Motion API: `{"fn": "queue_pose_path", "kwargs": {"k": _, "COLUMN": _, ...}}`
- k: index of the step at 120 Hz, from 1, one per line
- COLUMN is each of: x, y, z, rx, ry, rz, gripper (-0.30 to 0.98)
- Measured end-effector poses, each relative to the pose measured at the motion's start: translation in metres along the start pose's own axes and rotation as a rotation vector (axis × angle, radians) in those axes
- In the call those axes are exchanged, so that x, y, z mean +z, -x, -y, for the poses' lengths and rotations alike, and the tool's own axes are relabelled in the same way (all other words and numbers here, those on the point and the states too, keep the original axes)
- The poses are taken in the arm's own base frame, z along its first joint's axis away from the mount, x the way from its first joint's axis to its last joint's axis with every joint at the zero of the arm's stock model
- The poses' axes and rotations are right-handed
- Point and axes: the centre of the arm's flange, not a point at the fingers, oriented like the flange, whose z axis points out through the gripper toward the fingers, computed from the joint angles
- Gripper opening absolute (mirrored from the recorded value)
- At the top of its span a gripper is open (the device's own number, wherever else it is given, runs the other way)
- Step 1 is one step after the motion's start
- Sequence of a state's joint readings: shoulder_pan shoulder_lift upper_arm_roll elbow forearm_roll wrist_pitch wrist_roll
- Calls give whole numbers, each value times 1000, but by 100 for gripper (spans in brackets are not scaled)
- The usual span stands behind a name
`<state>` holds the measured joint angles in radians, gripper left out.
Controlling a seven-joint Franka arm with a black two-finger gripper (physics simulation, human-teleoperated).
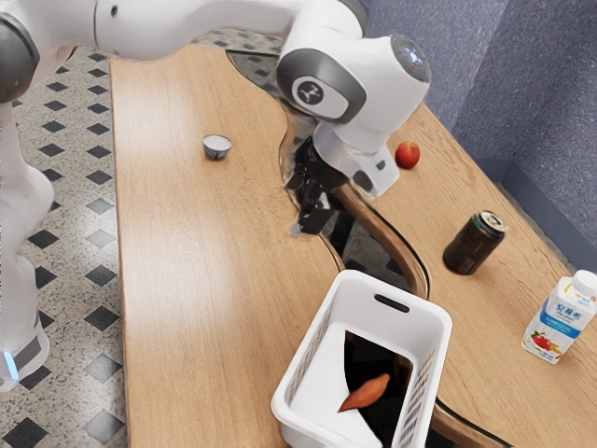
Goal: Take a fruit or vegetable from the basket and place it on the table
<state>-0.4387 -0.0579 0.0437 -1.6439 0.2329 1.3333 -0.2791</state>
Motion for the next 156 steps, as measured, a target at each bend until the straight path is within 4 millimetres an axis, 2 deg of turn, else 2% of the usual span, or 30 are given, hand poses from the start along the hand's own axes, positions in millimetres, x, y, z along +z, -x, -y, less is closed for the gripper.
{"fn": "queue_pose_path", "kwargs": {"k": 12, "x": -18, "y": -21, "z": 41, "rx": -66, "ry": -20, "rz": -130, "gripper": 69}}
{"fn": "queue_pose_path", "kwargs": {"k": 19, "x": -22, "y": -31, "z": 41, "rx": -76, "ry": -19, "rz": -188, "gripper": 69}}
{"fn": "queue_pose_path", "kwargs": {"k": 26, "x": -17, "y": -45, "z": 24, "rx": -102, "ry": 37, "rz": -215, "gripper": 69}}
{"fn": "queue_pose_path", "kwargs": {"k": 44, "x": -11, "y": -64, "z": -19, "rx": -212, "ry": 147, "rz": -244, "gripper": 69}}
{"fn": "queue_pose_path", "kwargs": {"k": 53, "x": -8, "y": -67, "z": -61, "rx": -252, "ry": 199, "rz": -245, "gripper": 69}}
{"fn": "queue_pose_path", "kwargs": {"k": 64, "x": -7, "y": -52, "z": -124, "rx": -264, "ry": 243, "rz": -242, "gripper": 69}}
{"fn": "queue_pose_path", "kwargs": {"k": 72, "x": 3, "y": -47, "z": -145, "rx": -308, "ry": 273, "rz": -216, "gripper": 69}}
{"fn": "queue_pose_path", "kwargs": {"k": 82, "x": 23, "y": -60, "z": -138, "rx": -420, "ry": 311, "rz": -173, "gripper": 69}}
{"fn": "queue_pose_path", "kwargs": {"k": 95, "x": 30, "y": -74, "z": -126, "rx": -547, "ry": 355, "rz": -159, "gripper": 69}}
{"fn": "queue_pose_path", "kwargs": {"k": 104, "x": 33, "y": -77, "z": -134, "rx": -593, "ry": 372, "rz": -153, "gripper": 69}}
{"fn": "queue_pose_path", "kwargs": {"k": 115, "x": 48, "y": -85, "z": -157, "rx": -623, "ry": 375, "rz": -139, "gripper": 69}}
{"fn": "queue_pose_path", "kwargs": {"k": 127, "x": 52, "y": -84, "z": -174, "rx": -629, "ry": 355, "rz": -175, "gripper": 69}}
{"fn": "queue_pose_path", "kwargs": {"k": 147, "x": 61, "y": -87, "z": -180, "rx": -664, "ry": 337, "rz": -194, "gripper": 69}}
{"fn": "queue_pose_path", "kwargs": {"k": 156, "x": 76, "y": -102, "z": -171, "rx": -706, "ry": 322, "rz": -183, "gripper": 69}}
